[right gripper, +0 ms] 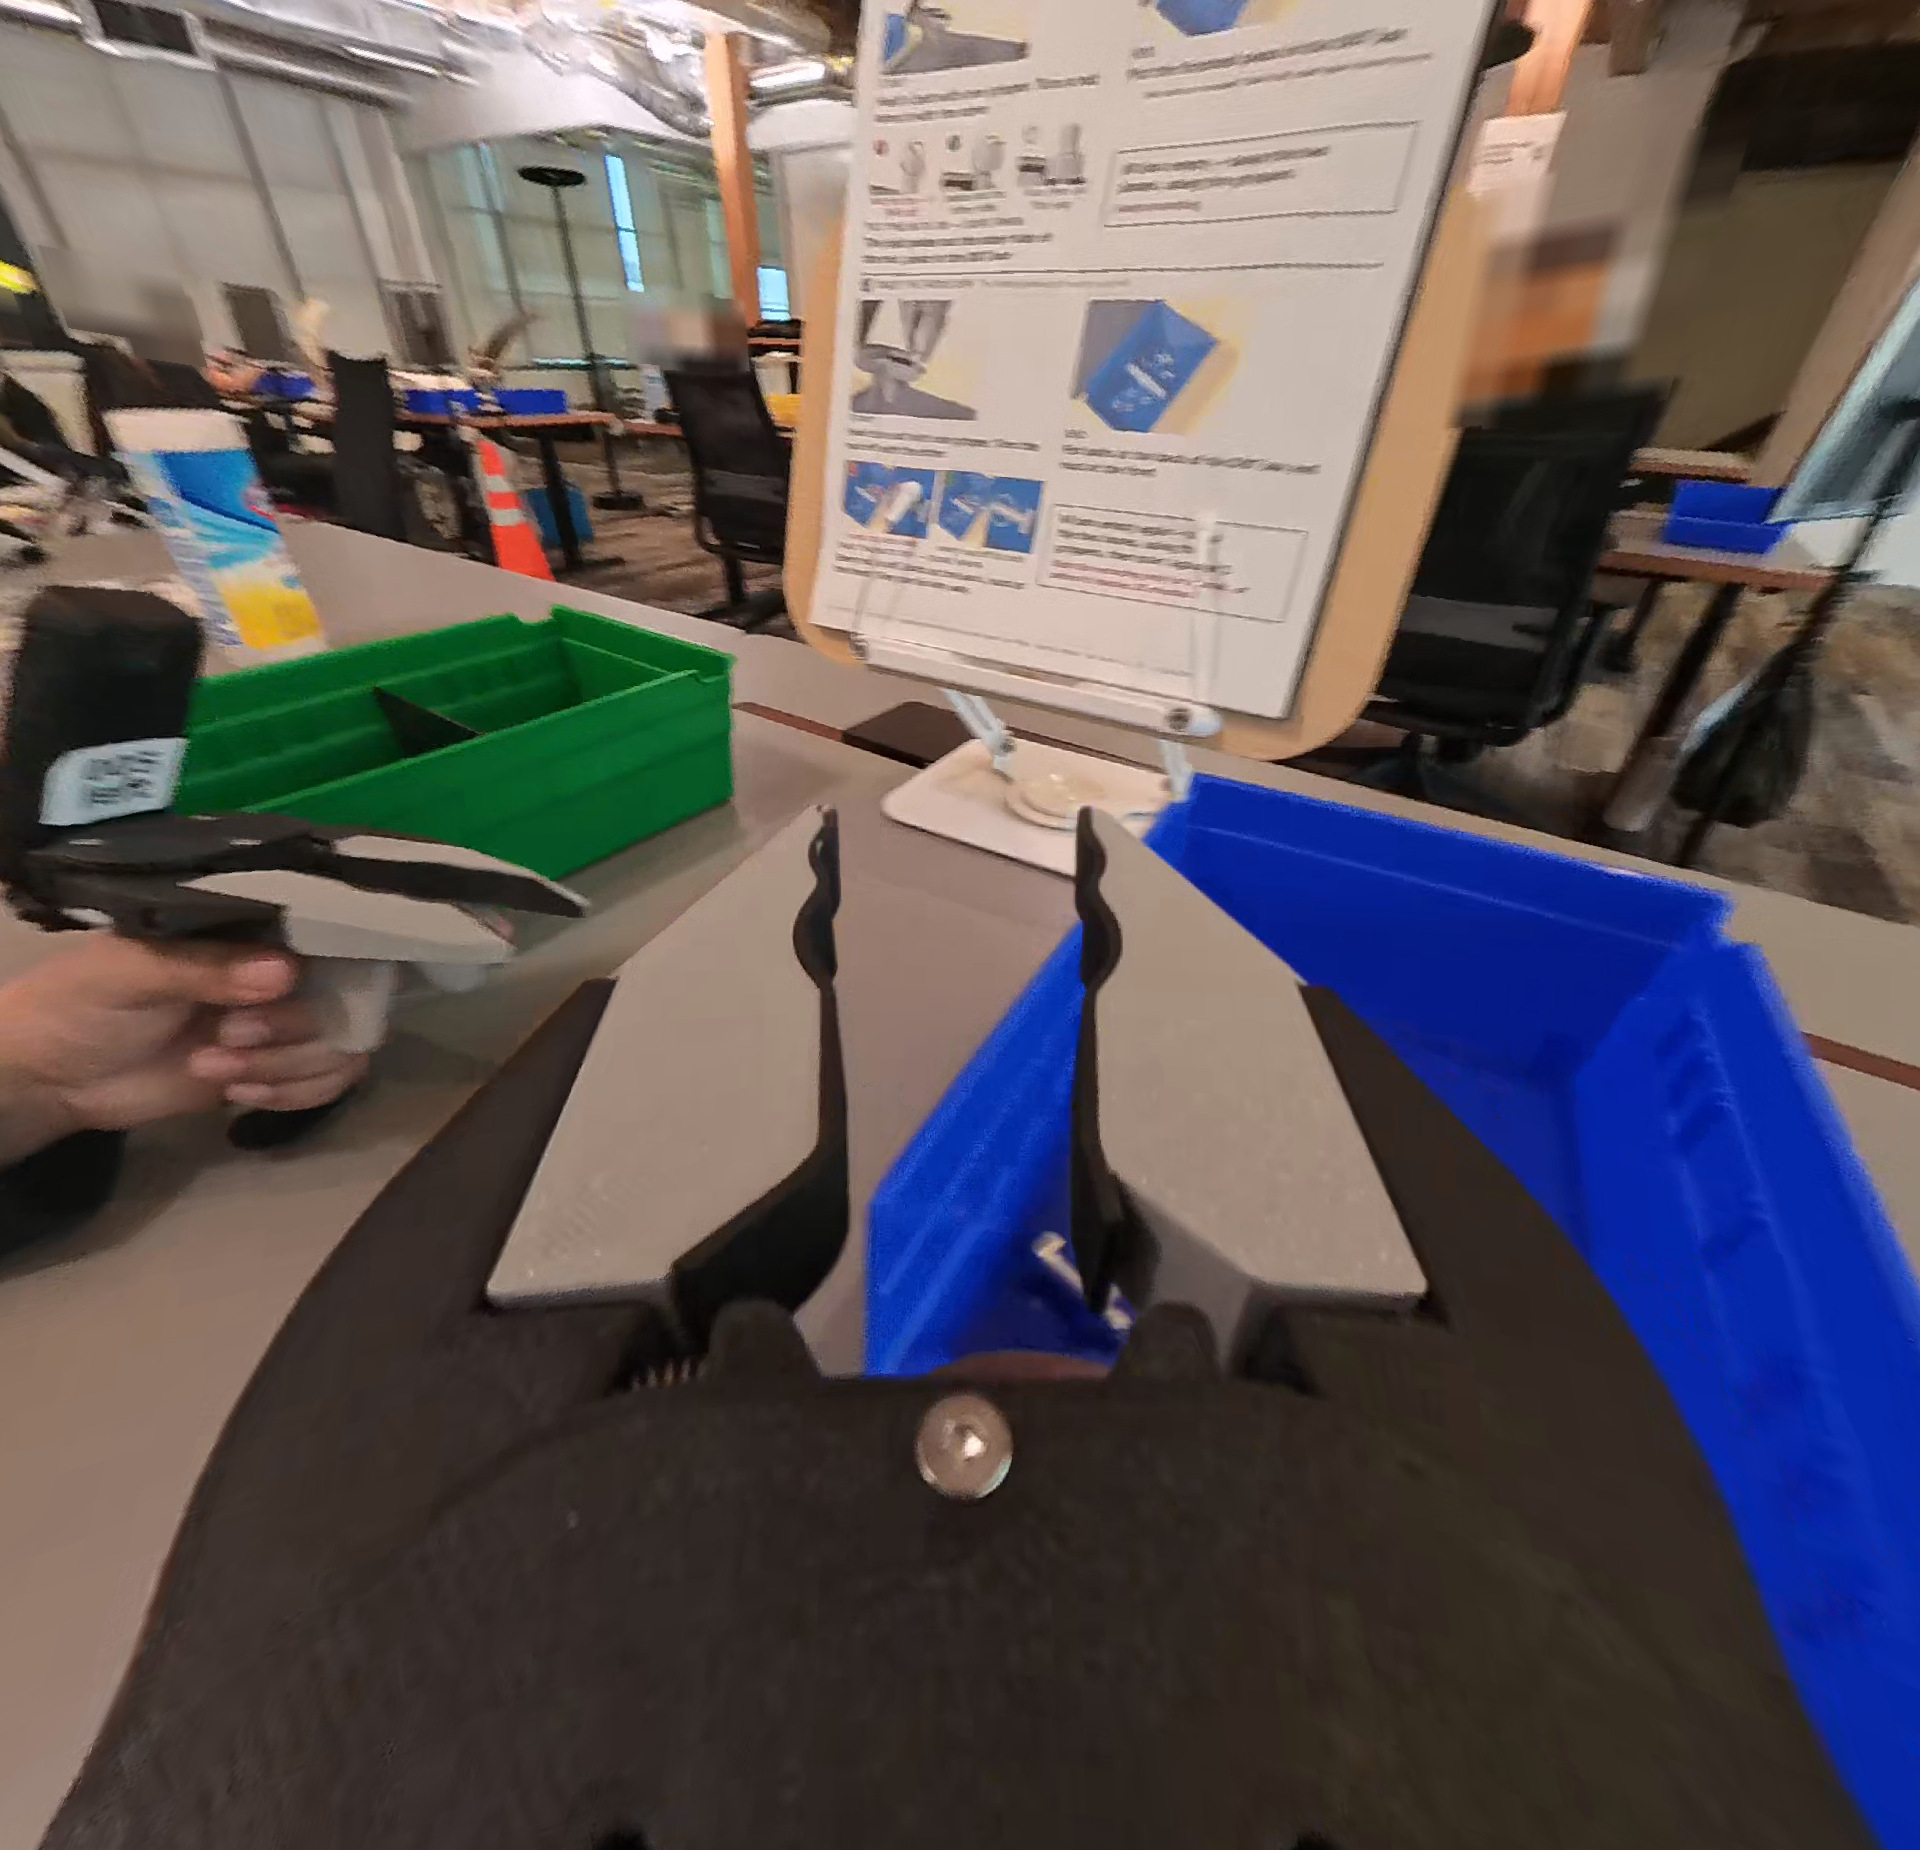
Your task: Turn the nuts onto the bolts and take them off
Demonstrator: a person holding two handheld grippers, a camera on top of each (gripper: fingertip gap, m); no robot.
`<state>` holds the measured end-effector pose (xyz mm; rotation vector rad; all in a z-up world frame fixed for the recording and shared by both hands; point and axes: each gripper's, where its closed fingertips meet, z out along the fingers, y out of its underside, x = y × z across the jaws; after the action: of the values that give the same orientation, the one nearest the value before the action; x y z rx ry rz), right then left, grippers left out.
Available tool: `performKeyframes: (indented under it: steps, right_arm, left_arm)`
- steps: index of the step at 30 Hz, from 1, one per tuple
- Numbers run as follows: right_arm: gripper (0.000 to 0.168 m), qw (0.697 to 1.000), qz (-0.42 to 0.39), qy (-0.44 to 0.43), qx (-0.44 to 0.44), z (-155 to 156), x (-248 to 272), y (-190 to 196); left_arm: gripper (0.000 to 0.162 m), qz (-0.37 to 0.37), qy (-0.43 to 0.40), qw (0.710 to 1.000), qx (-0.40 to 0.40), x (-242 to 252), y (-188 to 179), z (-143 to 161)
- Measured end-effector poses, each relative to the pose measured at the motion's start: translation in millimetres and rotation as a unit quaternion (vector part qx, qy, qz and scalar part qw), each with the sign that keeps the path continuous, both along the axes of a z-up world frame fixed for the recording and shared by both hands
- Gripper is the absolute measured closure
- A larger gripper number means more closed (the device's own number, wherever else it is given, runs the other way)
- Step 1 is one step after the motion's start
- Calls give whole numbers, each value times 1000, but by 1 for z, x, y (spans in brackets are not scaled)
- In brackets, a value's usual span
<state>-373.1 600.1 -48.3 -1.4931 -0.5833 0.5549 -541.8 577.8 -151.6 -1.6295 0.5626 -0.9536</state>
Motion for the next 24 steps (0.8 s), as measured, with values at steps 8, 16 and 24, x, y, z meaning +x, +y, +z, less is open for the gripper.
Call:
performKeyframes:
  steps: [8,16,24]
  right_arm:
    - [117,982,173,-41,-59,-65,-109,-33]
    - [118,973,113,-200,-11,-108,-126,-30]
    - [119,979,98,-177,-24,-104,-117,-23]
  left_arm:
    - [122,-10,23,1000,7,6,-4,-3]
    - [120,-20,70,997,15,18,-14,-11]
    - [126,147,101,984,-1,-86,-6,57]
